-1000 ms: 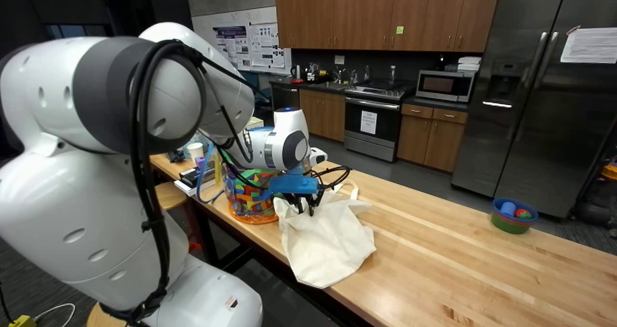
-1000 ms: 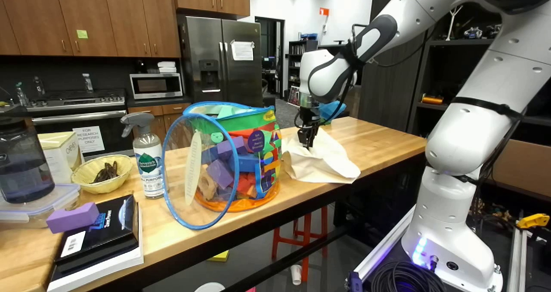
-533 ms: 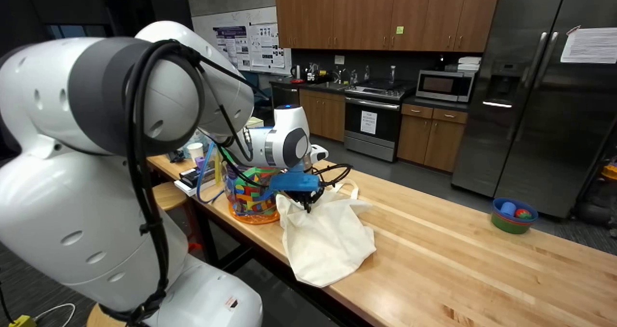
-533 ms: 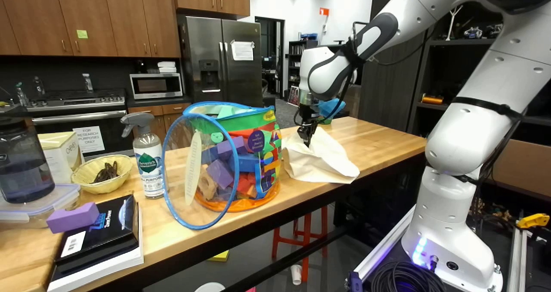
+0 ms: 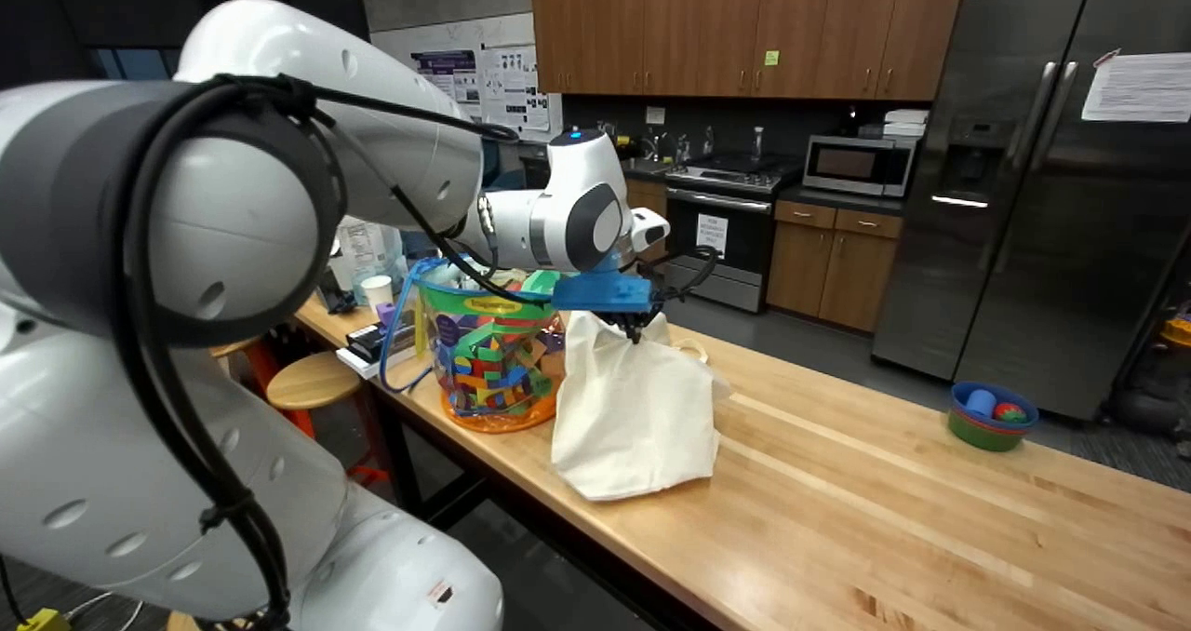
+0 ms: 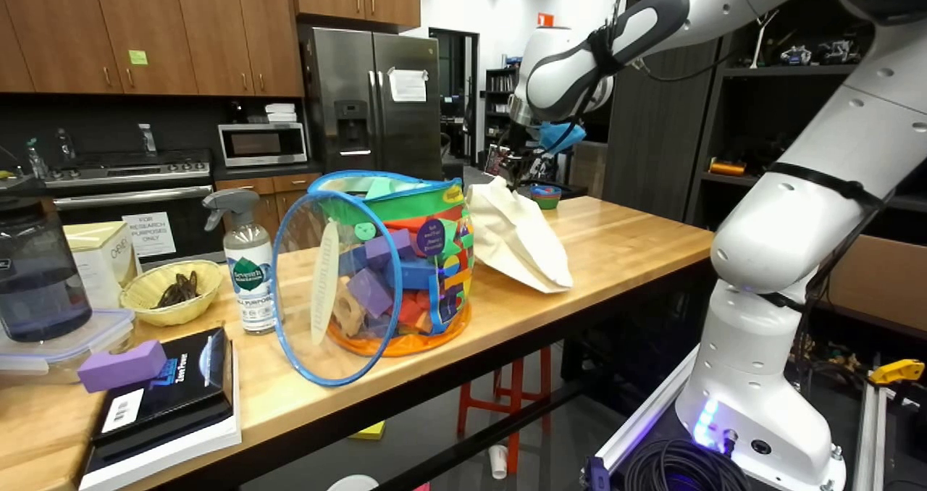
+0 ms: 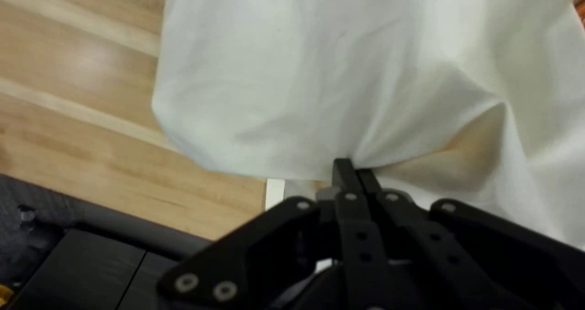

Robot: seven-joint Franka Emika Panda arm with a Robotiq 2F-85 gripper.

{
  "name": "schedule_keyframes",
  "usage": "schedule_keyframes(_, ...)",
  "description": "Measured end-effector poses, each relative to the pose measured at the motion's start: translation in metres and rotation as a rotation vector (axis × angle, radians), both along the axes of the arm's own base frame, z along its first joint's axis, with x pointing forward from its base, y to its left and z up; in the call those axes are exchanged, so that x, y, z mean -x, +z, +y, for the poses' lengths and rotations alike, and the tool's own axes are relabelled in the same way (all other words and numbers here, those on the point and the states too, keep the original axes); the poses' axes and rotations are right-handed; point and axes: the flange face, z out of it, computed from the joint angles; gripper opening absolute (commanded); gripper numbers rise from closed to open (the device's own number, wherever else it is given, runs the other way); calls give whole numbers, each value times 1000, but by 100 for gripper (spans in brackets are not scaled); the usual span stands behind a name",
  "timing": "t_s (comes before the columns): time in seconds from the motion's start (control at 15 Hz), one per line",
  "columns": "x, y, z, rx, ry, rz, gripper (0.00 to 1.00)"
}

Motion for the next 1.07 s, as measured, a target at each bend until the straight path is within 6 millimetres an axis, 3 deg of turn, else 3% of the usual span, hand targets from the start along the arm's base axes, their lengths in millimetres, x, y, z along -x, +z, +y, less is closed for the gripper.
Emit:
schedule_keyframes(0.2, -7, 30, -22, -3, -30, -85, 1)
schedule_keyframes(0.4, -11, 46, -46, 26, -62, -155, 1)
schedule_keyframes(0.87, 0, 60, -134, 210, -201, -271, 1)
schedule_keyframes(1.07, 9, 61, -163, 286, -262, -292, 1)
